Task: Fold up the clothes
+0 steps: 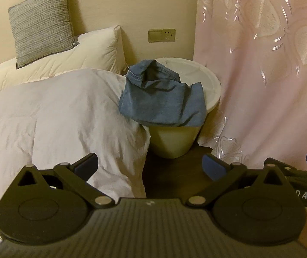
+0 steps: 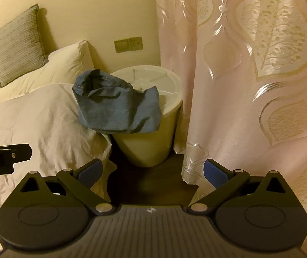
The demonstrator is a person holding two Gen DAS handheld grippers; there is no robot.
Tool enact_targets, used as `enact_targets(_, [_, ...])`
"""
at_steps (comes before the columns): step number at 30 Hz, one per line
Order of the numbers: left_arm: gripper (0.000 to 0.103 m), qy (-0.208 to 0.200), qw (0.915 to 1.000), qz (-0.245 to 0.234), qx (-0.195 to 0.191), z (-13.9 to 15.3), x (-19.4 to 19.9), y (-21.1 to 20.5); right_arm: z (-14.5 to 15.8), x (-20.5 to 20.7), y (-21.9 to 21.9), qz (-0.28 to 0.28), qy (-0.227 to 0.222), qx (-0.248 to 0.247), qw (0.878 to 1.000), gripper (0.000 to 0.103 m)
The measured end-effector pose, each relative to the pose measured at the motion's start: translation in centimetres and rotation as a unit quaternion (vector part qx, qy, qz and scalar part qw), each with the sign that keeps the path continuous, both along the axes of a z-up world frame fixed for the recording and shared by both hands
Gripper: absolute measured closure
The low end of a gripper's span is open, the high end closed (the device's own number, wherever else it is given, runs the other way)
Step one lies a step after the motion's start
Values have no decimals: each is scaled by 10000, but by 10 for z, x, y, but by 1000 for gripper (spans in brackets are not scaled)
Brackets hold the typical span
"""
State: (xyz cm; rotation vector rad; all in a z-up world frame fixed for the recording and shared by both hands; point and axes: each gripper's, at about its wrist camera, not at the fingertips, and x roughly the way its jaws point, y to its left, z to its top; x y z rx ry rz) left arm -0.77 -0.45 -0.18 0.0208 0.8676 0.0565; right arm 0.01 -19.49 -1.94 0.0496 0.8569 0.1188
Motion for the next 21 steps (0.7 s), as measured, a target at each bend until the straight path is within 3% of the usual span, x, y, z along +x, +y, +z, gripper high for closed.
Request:
enact_targets(3, [1, 163, 9999, -41, 37, -5, 5, -10, 0, 2, 2, 4, 19, -15, 10000, 0])
enact_targets(6, [1, 143, 9997, -101, -174, -6, 7, 7, -2, 9, 7, 14, 32, -33, 10000, 0])
enact_targets(21, [1, 402, 9986, -237, -251, -26, 31, 35, -9, 38, 27, 46, 118, -272, 9995, 0])
